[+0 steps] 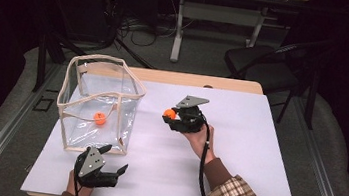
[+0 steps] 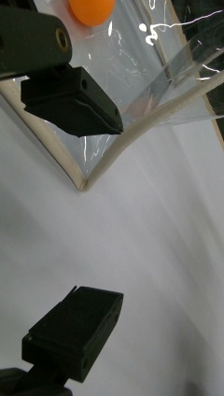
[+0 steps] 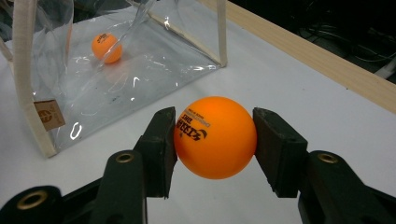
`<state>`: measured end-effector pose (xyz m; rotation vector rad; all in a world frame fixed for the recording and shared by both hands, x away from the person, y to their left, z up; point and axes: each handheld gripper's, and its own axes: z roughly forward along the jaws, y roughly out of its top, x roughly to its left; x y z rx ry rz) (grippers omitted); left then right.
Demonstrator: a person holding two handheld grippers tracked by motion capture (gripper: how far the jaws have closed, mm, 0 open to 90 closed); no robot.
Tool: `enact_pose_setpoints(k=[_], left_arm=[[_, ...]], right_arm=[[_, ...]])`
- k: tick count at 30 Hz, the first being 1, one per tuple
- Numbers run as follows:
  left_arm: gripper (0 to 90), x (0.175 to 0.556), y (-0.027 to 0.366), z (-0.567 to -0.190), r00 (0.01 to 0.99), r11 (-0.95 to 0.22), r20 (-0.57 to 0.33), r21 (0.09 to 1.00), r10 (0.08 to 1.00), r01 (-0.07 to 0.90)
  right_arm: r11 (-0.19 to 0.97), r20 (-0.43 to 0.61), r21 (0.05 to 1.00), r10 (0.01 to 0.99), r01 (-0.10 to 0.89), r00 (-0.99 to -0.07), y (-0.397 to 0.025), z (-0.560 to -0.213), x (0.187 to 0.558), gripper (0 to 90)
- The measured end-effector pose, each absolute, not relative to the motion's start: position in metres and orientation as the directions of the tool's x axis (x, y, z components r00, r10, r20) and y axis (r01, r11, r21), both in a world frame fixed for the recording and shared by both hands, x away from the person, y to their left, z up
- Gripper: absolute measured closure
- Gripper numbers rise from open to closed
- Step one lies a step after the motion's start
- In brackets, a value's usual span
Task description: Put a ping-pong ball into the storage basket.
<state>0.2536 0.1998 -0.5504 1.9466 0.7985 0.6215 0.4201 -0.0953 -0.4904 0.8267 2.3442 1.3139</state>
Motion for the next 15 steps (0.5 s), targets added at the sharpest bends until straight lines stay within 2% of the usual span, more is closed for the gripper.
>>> enact_pose_setpoints(k=[15], left_arm=[[16.0,0.2534,0.2,-0.5504,0.663,-0.373,0.102,0.884,0.741,0.281]], right_arm=[[0.406,-0.007,0.858,0.622,0.315,-0.783,-0.0901,-0.485,0.4243,51.0]])
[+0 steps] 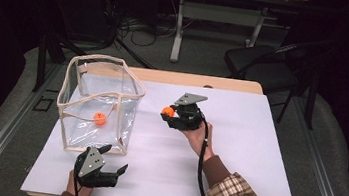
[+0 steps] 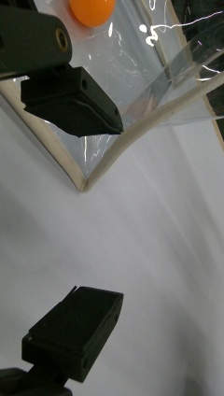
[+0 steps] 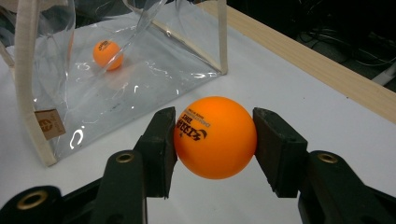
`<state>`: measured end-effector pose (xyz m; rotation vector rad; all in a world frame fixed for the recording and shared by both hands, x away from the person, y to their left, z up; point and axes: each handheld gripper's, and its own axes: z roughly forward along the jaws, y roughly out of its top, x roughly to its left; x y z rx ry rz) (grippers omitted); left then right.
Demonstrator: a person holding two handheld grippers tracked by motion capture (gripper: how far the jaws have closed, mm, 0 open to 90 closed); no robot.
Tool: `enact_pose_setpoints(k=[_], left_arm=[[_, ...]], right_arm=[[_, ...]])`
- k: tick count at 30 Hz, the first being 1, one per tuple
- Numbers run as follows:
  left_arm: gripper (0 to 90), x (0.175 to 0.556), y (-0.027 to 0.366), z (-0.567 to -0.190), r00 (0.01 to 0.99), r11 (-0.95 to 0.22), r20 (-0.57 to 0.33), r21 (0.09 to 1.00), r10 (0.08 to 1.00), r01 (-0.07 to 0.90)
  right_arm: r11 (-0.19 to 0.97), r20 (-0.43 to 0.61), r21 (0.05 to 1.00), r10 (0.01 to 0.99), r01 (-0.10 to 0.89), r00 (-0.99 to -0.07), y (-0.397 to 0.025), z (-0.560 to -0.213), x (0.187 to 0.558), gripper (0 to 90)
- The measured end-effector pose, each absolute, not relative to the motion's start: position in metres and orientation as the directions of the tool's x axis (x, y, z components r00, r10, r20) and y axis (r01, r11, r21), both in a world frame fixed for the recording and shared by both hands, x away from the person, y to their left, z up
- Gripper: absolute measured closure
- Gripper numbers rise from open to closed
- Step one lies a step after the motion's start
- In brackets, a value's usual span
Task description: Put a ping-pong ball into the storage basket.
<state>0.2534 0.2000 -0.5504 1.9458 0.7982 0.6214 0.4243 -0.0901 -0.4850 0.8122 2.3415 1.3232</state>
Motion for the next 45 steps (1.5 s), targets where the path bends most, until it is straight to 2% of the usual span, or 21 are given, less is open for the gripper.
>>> enact_pose_setpoints(k=[45], left_arm=[[16.0,0.254,0.2,-0.55,0.662,-0.367,0.096,0.886,0.744,0.283]], right_arm=[[0.412,-0.034,0.868,0.605,0.277,-0.795,-0.074,-0.454,0.434,51.0]])
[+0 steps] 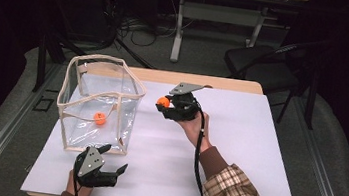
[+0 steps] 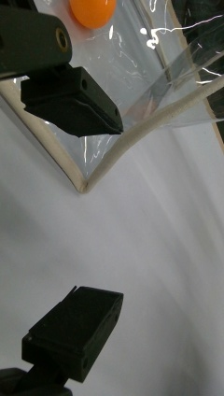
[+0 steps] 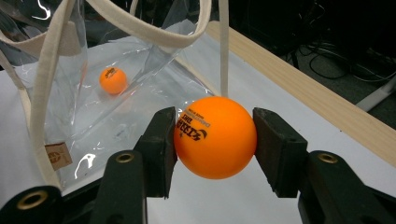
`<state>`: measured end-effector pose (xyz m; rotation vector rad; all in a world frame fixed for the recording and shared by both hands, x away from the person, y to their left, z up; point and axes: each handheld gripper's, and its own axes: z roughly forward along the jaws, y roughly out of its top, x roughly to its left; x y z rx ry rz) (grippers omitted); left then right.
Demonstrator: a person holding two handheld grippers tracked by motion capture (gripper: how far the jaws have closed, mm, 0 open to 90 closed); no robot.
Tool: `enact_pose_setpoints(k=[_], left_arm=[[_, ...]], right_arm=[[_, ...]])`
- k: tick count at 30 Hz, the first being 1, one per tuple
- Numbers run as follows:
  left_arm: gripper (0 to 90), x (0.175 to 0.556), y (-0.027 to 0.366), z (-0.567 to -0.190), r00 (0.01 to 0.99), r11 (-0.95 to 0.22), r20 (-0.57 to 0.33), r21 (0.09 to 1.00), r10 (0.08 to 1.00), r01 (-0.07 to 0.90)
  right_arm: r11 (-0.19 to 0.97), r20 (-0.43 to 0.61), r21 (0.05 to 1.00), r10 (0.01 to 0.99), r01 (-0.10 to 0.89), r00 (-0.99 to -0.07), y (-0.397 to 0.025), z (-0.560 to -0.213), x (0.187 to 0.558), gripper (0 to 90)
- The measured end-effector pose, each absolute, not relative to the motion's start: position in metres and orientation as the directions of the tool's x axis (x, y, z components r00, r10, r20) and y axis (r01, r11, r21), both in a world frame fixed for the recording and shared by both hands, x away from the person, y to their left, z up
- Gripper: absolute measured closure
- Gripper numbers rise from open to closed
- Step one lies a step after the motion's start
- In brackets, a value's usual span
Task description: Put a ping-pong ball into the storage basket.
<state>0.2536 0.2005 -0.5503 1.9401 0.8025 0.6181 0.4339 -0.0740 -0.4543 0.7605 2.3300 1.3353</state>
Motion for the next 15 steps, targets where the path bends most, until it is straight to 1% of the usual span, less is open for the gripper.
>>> enact_pose_setpoints(k=[15], left_arm=[[16.0,0.254,0.2,-0.55,0.662,-0.37,0.099,0.885,0.743,0.283]], right_arm=[[0.408,-0.039,0.874,0.6,0.263,-0.799,-0.071,-0.443,0.436,51.0]])
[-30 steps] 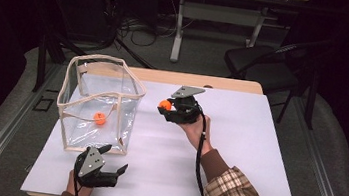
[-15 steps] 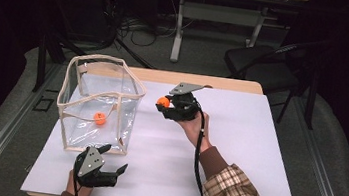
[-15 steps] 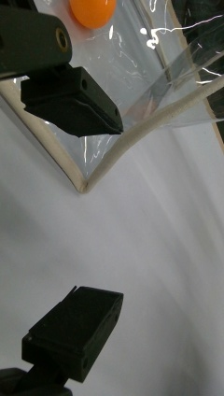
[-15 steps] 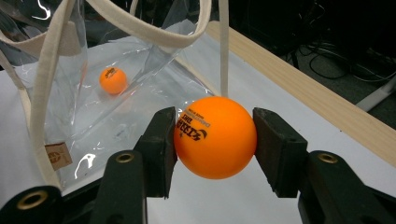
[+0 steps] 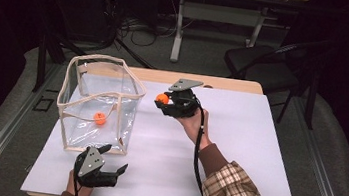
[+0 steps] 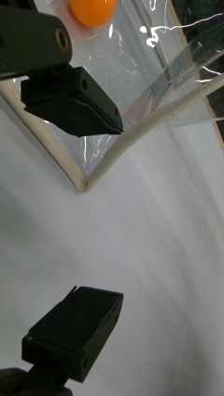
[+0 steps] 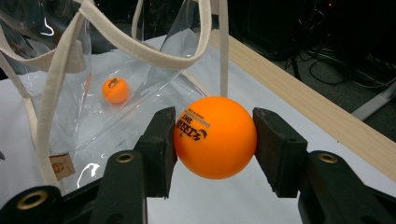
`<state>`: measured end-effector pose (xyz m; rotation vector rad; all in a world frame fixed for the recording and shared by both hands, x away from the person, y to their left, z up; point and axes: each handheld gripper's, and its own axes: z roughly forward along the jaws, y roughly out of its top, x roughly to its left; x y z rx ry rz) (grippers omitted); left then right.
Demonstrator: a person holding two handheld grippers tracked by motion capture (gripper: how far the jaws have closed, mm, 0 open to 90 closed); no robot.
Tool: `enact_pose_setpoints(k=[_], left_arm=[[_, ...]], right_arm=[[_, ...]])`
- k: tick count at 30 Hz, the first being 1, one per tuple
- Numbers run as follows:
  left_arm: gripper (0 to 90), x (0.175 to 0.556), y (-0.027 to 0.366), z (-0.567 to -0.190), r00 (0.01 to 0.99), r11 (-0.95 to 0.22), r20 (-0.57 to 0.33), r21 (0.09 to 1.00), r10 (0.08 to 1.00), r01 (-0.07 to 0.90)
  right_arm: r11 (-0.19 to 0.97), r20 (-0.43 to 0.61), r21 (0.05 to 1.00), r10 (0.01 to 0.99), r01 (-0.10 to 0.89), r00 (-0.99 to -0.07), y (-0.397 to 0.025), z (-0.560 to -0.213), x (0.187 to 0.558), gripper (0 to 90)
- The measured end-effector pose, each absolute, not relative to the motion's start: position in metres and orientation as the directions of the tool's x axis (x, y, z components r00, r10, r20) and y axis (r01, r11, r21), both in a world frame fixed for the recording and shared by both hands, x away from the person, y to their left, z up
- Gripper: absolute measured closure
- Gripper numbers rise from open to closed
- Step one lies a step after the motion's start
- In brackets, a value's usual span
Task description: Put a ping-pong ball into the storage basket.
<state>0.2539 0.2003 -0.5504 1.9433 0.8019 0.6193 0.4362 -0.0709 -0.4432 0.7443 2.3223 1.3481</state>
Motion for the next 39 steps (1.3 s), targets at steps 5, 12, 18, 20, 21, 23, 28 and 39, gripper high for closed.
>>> enact_pose_setpoints(k=[5,12,18,20,21,23,28,39], left_arm=[[16.0,0.254,0.2,-0.55,0.663,-0.37,0.099,0.885,0.743,0.283],[16.0,0.254,0.2,-0.551,0.663,-0.37,0.098,0.885,0.742,0.283],[16.0,0.254,0.2,-0.551,0.663,-0.369,0.097,0.885,0.742,0.283],[16.0,0.254,0.2,-0.551,0.663,-0.369,0.097,0.885,0.742,0.283],[16.0,0.254,0.2,-0.551,0.664,-0.369,0.096,0.885,0.742,0.284],[16.0,0.254,0.2,-0.551,0.664,-0.37,0.098,0.885,0.741,0.283],[16.0,0.254,0.2,-0.55,0.664,-0.37,0.098,0.885,0.742,0.283],[16.0,0.254,0.2,-0.55,0.664,-0.37,0.098,0.885,0.741,0.282]], right_arm=[[0.403,-0.043,0.879,0.598,0.254,-0.8,-0.069,-0.437,0.437,51.0],[0.394,-0.041,0.885,0.597,0.248,-0.801,-0.068,-0.431,0.437,51.0],[0.393,-0.047,0.888,0.595,0.24,-0.802,-0.067,-0.425,0.439,51.0],[0.392,-0.047,0.889,0.595,0.238,-0.802,-0.067,-0.423,0.439,51.0],[0.393,-0.049,0.888,0.595,0.237,-0.803,-0.067,-0.423,0.439,51.0],[0.389,-0.048,0.891,0.595,0.236,-0.802,-0.067,-0.421,0.439,51.0],[0.39,-0.053,0.892,0.595,0.23,-0.802,-0.066,-0.418,0.441,51.0],[0.384,-0.053,0.896,0.592,0.224,-0.804,-0.061,-0.411,0.444,51.0]])
